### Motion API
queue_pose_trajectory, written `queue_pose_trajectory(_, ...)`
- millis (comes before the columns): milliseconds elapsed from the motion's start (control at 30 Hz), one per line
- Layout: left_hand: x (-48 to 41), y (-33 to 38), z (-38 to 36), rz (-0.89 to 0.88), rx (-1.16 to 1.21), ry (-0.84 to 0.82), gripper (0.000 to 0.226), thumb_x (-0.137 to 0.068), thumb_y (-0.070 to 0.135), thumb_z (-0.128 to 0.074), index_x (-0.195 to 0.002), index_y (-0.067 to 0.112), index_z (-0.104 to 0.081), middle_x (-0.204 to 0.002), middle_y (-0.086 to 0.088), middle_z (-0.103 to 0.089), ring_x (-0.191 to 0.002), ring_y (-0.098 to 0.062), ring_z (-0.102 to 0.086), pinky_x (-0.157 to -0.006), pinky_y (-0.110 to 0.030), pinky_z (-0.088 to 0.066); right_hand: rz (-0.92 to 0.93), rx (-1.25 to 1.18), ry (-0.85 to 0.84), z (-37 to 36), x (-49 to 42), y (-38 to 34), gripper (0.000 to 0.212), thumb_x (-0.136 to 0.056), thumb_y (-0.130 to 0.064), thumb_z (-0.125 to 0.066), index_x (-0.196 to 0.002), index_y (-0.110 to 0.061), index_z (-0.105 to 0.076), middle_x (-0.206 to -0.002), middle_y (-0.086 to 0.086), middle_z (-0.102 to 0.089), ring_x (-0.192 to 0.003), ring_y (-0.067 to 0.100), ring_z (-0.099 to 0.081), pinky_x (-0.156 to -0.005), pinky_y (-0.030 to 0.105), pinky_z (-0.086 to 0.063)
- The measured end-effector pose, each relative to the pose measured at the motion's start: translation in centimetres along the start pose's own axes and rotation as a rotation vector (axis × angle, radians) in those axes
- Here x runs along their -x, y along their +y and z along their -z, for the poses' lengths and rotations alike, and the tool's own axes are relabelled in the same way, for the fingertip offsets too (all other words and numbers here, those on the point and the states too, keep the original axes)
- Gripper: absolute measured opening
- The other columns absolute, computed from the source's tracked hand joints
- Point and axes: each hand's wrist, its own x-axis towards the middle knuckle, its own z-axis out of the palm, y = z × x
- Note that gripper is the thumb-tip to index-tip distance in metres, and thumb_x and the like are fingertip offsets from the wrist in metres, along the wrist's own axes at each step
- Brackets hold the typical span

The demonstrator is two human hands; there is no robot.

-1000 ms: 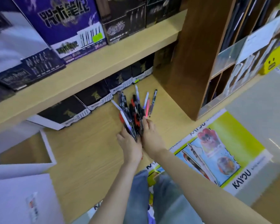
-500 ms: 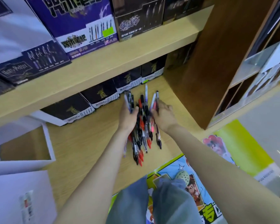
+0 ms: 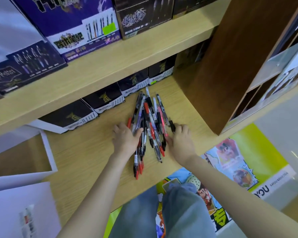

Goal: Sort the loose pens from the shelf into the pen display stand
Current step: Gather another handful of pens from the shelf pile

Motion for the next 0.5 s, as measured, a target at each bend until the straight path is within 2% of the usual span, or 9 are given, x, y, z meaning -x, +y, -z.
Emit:
queue_pose_trajectory(67,-0.3,-0.2,-1.0,-0.014,0.073,-0.025,0.064,-0.092,0.042,-0.05,-0.132,-0.005,-0.031,-0.131,-0.024,-0.039,-0.122,-0.036,-0.039,-0.097,-0.044,-0.043,-0.047,-0.1,-0.034,-0.3,0.3,-0.6,0.043,-0.099,-0.021,-0.037,-0.136,-0.001,-0.03,-0.131,0.018,-0.04,-0.116,0.032,-0.039,-0.097,0.036,-0.036)
queue_pose_trajectory(167,-0.6,0.0,-2.0,-0.024,0.125,-0.059,0.046,-0.097,0.02,-0.046,-0.132,-0.005,-0.031,-0.123,-0.027,-0.046,-0.109,-0.041,-0.053,-0.089,-0.049,-0.05,-0.123,-0.245,-0.073,0.0,-0.5,-1.9,0.036,-0.094,-0.007,-0.041,-0.129,-0.001,-0.036,-0.127,0.02,-0.041,-0.113,0.035,-0.043,-0.093,0.038,-0.04)
queue_pose_trajectory(233,-0.5,0.0,-2.3,-0.044,0.097,-0.039,0.044,-0.097,0.011,-0.043,-0.134,-0.007,-0.029,-0.127,-0.028,-0.04,-0.107,-0.042,-0.055,-0.088,-0.049,-0.05,-0.118,-0.281,-0.117,0.0,-0.9,-2.5,0.034,-0.093,0.003,-0.038,-0.126,0.004,-0.038,-0.125,0.02,-0.042,-0.111,0.033,-0.042,-0.092,0.031,-0.042)
queue_pose_trajectory(300,-0.5,0.2,-2.1,-0.055,0.076,-0.03,0.043,-0.096,0.006,-0.042,-0.135,-0.01,-0.03,-0.132,-0.028,-0.036,-0.111,-0.041,-0.052,-0.093,-0.046,-0.048,-0.167,-0.393,-0.087,0.0,-1.4,-2.7,0.034,-0.091,0.01,-0.036,-0.124,0.005,-0.041,-0.124,0.019,-0.042,-0.108,0.029,-0.041,-0.085,0.022,-0.04)
queue_pose_trajectory(333,-0.5,0.2,-1.9,-0.061,0.078,-0.033,0.041,-0.096,0.004,-0.042,-0.133,-0.01,-0.032,-0.132,-0.028,-0.036,-0.112,-0.039,-0.051,-0.094,-0.044,-0.047,-0.208,-0.468,-0.094,0.0,-1.6,-2.8,0.031,-0.092,0.009,-0.036,-0.123,0.005,-0.041,-0.122,0.019,-0.043,-0.106,0.029,-0.043,-0.081,0.02,-0.039)
queue_pose_trajectory(400,-0.5,0.3,-1.7,-0.068,0.119,-0.039,0.039,-0.096,0.006,-0.042,-0.132,-0.009,-0.034,-0.131,-0.026,-0.037,-0.111,-0.036,-0.051,-0.094,-0.041,-0.047,-0.221,-0.52,-0.114,0.4,-1.7,-3.2,0.027,-0.099,-0.011,-0.037,-0.121,0.005,-0.04,-0.12,0.022,-0.044,-0.102,0.033,-0.048,-0.076,0.026,-0.04)
queue_pose_trajectory(467,-0.1,0.1,-1.5,-0.069,0.17,-0.059,0.041,-0.097,0.018,-0.045,-0.129,-0.006,-0.036,-0.128,-0.022,-0.039,-0.11,-0.034,-0.05,-0.093,-0.04,-0.047,-0.23,-0.554,-0.118,0.5,-1.5,-3.6,0.042,-0.097,-0.03,-0.042,-0.122,0.004,-0.039,-0.121,0.022,-0.044,-0.104,0.034,-0.049,-0.08,0.031,-0.042)
queue_pose_trajectory(500,0.4,-0.1,-1.4,-0.076,0.175,-0.071,0.045,-0.096,0.025,-0.048,-0.129,-0.003,-0.036,-0.126,-0.02,-0.039,-0.11,-0.032,-0.049,-0.092,-0.037,-0.046,-0.224,-0.547,-0.123,0.5,-1.5,-3.7,0.047,-0.095,-0.032,-0.047,-0.124,0.004,-0.038,-0.122,0.021,-0.043,-0.108,0.033,-0.047,-0.086,0.033,-0.043)
